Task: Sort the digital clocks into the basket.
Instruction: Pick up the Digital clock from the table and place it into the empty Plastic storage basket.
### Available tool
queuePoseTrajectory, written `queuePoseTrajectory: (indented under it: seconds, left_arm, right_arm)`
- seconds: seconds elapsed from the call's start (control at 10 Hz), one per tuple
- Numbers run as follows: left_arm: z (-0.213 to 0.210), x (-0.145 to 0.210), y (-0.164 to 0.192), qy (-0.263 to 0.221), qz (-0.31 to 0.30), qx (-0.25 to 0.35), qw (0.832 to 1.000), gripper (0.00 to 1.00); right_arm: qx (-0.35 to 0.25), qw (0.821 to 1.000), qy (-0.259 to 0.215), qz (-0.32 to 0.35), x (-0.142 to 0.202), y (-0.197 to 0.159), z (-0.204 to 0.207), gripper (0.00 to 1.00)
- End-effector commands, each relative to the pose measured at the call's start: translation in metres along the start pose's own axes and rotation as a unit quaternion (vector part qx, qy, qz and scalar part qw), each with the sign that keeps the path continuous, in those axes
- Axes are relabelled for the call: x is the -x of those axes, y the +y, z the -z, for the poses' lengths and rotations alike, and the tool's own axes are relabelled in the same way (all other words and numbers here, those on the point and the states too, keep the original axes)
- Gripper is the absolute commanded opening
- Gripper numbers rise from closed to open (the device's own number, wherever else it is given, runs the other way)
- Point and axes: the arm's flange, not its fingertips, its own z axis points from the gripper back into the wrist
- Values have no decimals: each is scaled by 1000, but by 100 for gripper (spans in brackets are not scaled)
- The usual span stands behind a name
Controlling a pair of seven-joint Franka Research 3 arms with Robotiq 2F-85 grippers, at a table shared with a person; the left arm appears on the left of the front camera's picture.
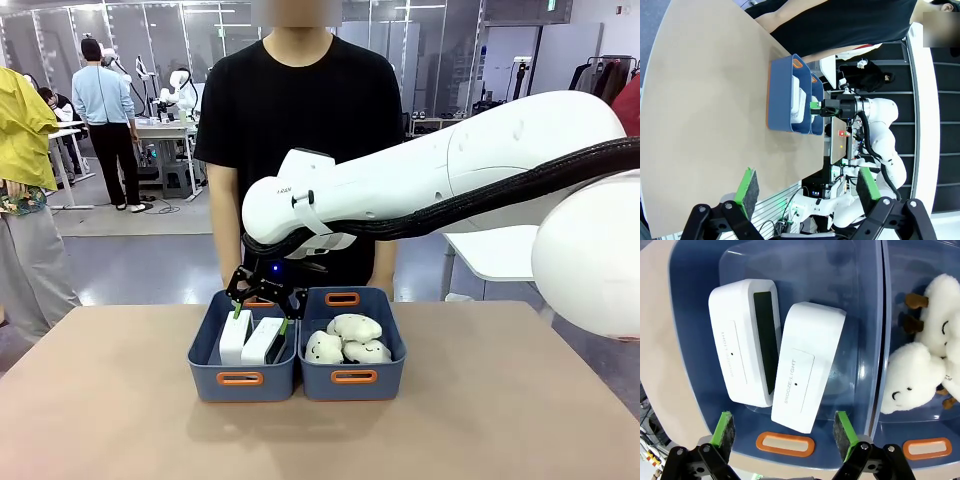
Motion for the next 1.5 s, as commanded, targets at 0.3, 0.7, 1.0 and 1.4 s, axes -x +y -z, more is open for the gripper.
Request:
queuePoseTrajectory:
  seconds: [0.3,0.7,1.0,1.4]
  left_arm:
    - [-1,2,-3,0,-2,8,1000,100]
    - [-1,2,-3,0,-2,8,1000,100]
    - [-1,2,-3,0,-2,8,1000,100]
    - [-1,2,-3,0,-2,8,1000,100]
  right_arm:
    - [-51,996,68,-3,37,-18,-47,100]
    - [-180,978,78,-71,78,-98,-111,100]
    - [-283,954,48,-84,106,-205,-155,100]
    - [-413,908,11,-68,139,-336,-200,100]
